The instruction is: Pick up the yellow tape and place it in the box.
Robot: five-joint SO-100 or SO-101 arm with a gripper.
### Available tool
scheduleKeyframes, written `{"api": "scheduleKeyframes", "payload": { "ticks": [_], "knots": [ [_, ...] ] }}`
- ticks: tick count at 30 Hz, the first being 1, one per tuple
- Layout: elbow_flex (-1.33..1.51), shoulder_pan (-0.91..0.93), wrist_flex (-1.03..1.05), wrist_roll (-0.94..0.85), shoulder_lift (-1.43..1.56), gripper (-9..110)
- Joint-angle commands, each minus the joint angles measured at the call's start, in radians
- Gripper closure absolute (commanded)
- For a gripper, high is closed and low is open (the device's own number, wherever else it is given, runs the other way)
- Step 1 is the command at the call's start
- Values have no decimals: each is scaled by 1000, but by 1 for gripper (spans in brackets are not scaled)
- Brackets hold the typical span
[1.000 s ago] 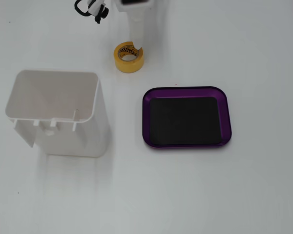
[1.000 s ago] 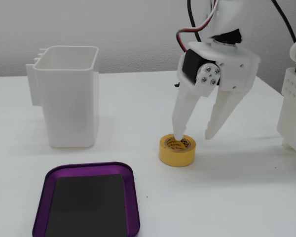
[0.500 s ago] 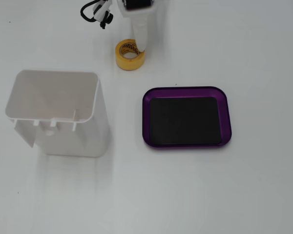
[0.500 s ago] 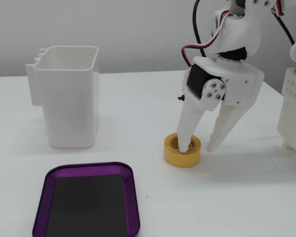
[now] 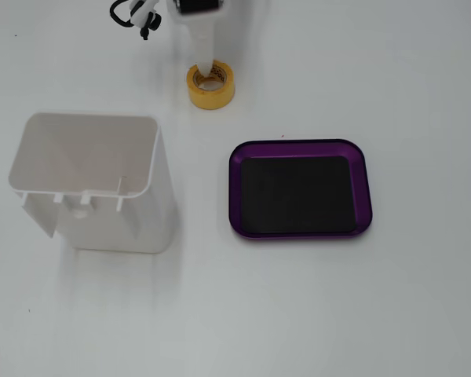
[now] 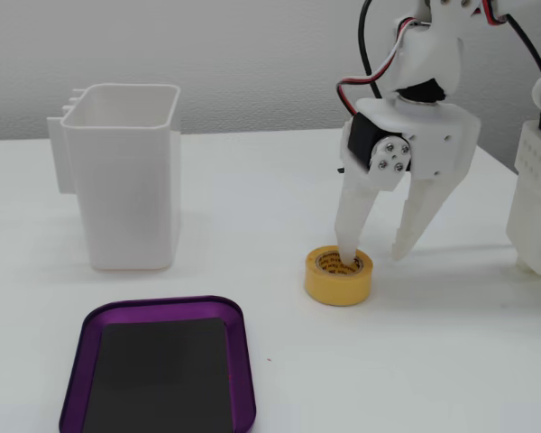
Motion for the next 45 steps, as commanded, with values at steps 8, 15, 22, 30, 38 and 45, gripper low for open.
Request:
{"api": "scheduleKeyframes", "payload": {
  "ticks": [8, 15, 22, 30, 38, 45],
  "knots": [
    [32, -3, -60, -2, 5, 89],
    [104, -3, -160, 0, 3, 100],
    [21, -49, -87, 35, 20, 102],
    [-301, -373, -32, 252, 80, 102],
    [-291, -465, -316, 262, 5, 102],
    [-371, -471, -479, 264, -259, 102]
  ]
}}
